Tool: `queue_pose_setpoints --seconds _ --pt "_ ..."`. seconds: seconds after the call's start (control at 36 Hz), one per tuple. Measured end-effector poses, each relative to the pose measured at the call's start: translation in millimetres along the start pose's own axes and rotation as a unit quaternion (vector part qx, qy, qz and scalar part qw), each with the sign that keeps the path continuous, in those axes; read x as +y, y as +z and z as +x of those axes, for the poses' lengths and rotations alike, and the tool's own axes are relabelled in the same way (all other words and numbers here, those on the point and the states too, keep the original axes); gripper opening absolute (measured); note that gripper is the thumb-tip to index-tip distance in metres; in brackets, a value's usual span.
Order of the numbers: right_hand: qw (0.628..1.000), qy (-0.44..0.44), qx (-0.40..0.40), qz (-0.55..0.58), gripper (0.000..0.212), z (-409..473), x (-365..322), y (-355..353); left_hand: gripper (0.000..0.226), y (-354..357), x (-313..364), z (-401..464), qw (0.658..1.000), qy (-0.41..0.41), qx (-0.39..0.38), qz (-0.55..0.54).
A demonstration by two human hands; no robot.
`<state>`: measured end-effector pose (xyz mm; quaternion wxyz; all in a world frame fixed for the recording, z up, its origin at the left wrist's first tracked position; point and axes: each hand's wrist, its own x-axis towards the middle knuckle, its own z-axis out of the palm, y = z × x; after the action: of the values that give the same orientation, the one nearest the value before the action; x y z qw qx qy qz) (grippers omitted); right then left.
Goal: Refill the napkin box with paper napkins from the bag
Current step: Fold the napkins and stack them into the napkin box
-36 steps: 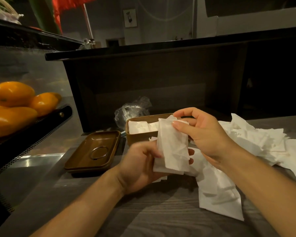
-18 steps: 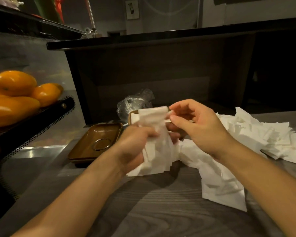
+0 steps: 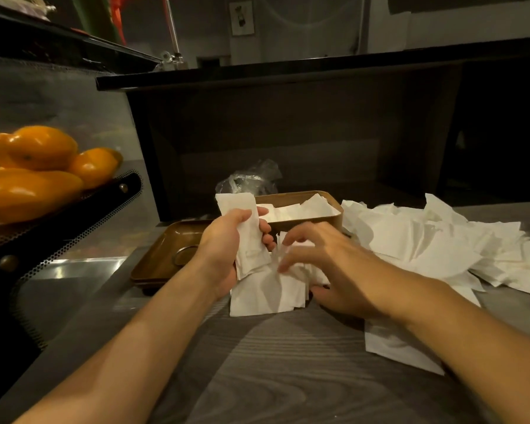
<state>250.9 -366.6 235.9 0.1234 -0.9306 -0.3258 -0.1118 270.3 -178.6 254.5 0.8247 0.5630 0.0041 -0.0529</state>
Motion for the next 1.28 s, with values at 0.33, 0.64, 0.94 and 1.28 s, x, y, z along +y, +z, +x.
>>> queue_pose_setpoints --seconds 0.33,0.64,0.94,1.28 --pt "0.994 0.029 -0.014 0.105 0.020 -2 7 -5 0.031 -2 -1 -1 0.986 0.071 0.031 0.149" --pt "0.872 0.073 0.118 0.470 0.016 -6 0 -28 0.041 2 2 -13 0.983 -0.004 -0.099 0.157" --pt "0.887 0.059 0.210 0.407 0.007 -3 -2 -26 0.059 9 1 -24 0.971 -0.077 -0.187 0.129" --pt "0.900 0.095 0.264 0.333 0.008 5 2 -13 0.070 18 -4 -27 0.961 -0.082 -0.246 0.093"
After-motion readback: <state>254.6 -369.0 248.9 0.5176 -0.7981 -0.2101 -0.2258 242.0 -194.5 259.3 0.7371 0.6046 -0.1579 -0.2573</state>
